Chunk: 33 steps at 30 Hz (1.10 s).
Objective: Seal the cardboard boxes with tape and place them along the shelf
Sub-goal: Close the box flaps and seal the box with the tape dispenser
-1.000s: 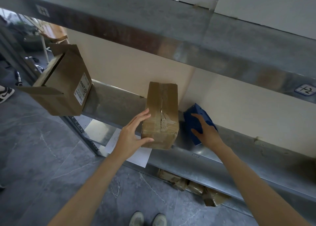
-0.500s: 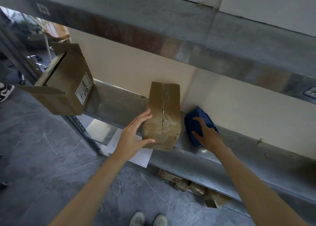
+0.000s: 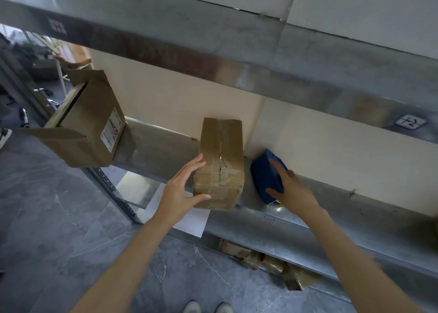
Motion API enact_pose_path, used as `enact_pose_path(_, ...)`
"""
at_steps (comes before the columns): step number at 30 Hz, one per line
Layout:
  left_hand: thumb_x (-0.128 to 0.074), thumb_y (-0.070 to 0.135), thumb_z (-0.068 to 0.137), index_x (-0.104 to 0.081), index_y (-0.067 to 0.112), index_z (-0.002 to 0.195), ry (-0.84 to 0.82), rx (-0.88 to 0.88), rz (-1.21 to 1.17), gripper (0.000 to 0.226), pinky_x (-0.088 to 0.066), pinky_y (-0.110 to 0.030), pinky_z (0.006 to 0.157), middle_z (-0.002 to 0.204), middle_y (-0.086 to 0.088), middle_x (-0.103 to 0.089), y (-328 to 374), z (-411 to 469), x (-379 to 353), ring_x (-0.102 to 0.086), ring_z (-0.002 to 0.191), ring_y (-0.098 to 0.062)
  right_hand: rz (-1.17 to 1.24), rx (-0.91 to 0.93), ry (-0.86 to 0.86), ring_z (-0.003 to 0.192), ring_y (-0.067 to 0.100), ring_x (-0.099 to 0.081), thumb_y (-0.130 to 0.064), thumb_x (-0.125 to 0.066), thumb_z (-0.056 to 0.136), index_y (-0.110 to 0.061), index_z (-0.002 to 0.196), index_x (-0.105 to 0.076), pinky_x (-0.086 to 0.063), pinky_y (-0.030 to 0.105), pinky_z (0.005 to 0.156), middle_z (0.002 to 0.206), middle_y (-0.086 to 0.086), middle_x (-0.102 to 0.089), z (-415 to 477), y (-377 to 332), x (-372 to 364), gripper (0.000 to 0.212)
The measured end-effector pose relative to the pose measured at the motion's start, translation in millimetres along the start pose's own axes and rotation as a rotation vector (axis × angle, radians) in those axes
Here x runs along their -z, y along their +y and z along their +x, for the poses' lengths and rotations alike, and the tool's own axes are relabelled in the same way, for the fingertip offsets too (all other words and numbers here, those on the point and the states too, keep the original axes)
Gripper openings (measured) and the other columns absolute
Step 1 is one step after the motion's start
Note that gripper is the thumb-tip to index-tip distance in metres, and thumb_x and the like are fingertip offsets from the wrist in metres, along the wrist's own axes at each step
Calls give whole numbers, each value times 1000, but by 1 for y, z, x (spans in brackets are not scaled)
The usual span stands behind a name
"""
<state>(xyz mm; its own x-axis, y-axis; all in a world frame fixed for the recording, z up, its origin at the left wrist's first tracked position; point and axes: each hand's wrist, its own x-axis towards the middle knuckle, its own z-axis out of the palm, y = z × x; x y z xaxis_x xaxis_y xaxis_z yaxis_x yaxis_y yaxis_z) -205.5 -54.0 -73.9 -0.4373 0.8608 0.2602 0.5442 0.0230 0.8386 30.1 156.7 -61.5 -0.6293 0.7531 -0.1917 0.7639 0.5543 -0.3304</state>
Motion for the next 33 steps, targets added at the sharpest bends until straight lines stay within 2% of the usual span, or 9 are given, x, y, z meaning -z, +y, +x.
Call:
enact_pose_path(3, -88, 25, 69, -50, 26, 140, 5, 3, -3, 81, -40, -41, 113, 150, 26, -39, 1, -1, 1, -37, 139, 2, -67, 179, 201, 108, 27, -57, -32, -66, 92, -36, 155, -13, -54, 36, 76, 135, 9, -50, -15, -21, 10, 82)
enact_pose_path(6, -88, 24, 68, -51, 24, 139, -13, -7, -7, 80, -41, -45, 113, 150, 21, -41, 3, 0, 4, -39, 139, -1, 74, 398, 265, 117, 18, -56, -32, -71, 88, -35, 151, -26, -47, 22, 91, 140, 3, -52, -26, -48, 15, 77)
enact_pose_path(9, -88, 25, 68, -52, 21, 139, -48, -8, -23, 80, -41, -46, 113, 151, 16, -43, 7, 2, 10, -40, 139, -4, 191, 488, 244, 128, 13, -48, -34, -75, 83, -33, 150, -30, -42, 26, 105, 141, -2, -50, -31, -70, 15, 81)
enact_pose_path(13, -87, 35, 67, -56, 19, 137, -83, 5, -35, 77, -40, -42, 114, 149, 13, -46, 12, 6, 18, -41, 138, -3, 251, 458, 184, 130, 11, -46, -40, -79, 74, -29, 152, -29, -38, 25, 109, 144, -2, -48, -34, -85, -1, 93)
enact_pose_path(17, -84, 32, 70, -62, 15, 131, -63, -6, -47, 67, -40, -36, 113, 144, 11, -52, 15, 9, 21, -46, 134, -1, 365, 406, 255, 125, 7, -49, -39, -78, 74, -21, 149, -38, -35, 13, 105, 134, -4, -55, -31, -90, -13, 87)
enact_pose_path(23, -83, 31, 69, -63, 12, 128, -59, -20, -11, 65, -41, -35, 112, 141, 9, -54, 12, 11, 21, -49, 131, 0, 362, 414, 323, 119, 7, -53, -35, -79, 76, -19, 144, -45, -41, 18, 102, 125, -4, -60, -27, -88, -17, 78)
enact_pose_path(28, -81, 46, 71, -63, 16, 127, -21, -3, -17, 65, -44, -40, 110, 141, 11, -55, 11, 8, 15, -49, 131, -3, 382, 417, 340, 119, 4, -52, -45, -72, 79, -19, 145, -45, -43, 21, 104, 125, -6, -59, -29, -90, -17, 76)
enact_pose_path(31, -80, 35, 78, -65, 17, 121, 85, 1, -29, 50, -49, -38, 105, 137, 11, -58, 13, 6, 4, -52, 127, -2, 387, 393, 365, 117, 5, -52, -39, -74, 82, -20, 143, -46, -46, 24, 101, 123, -7, -59, -29, -94, -17, 70)
enact_pose_path(33, -81, 22, 79, -64, 18, 119, 149, -12, 5, 44, -49, -29, 103, 135, 13, -58, 15, 4, -4, -52, 124, 2, 384, 385, 387, 115, 3, -52, -43, -72, 85, -19, 143, -46, -45, 19, 98, 121, -7, -59, -32, -98, -19, 68)
